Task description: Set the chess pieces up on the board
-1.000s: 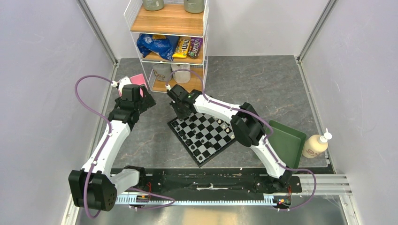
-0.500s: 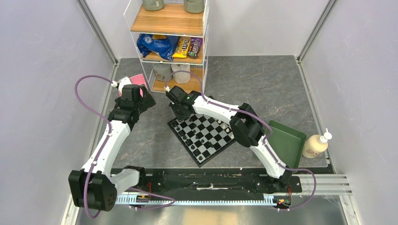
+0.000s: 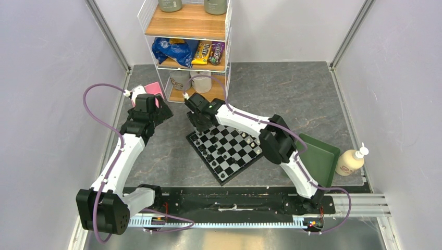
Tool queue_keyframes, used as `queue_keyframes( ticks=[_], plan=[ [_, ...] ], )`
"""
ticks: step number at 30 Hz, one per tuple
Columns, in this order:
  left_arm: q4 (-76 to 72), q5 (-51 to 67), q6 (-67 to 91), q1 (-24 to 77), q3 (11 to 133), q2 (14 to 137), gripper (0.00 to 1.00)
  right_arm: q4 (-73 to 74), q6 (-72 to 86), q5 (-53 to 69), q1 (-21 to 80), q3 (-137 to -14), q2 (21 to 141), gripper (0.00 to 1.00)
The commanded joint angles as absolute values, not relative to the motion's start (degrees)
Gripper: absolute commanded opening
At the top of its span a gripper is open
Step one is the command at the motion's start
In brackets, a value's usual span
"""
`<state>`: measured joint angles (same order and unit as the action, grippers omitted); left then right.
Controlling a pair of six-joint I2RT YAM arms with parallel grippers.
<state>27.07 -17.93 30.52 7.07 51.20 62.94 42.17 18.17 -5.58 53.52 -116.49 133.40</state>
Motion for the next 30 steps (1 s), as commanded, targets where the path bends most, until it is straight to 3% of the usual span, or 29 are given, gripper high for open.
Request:
queue_keyframes(
  ticks=[1,11,30],
  plan=[
    [25.4,-18.4,28.9,6.6,52.1,61.7,1.00,41.0,17.3,-8.0,53.1,-113.8,125.1,0.51],
    [25.4,-17.9,29.1,6.5,52.1,61.6,1.00,39.1,19.5,-7.1,50.5,-106.6,122.9,0.47],
    [25.6,-17.8,28.9,6.5,52.5,61.5,1.00,39.7,21.0,-5.9,50.3,-106.6,126.8,0.38]
  ],
)
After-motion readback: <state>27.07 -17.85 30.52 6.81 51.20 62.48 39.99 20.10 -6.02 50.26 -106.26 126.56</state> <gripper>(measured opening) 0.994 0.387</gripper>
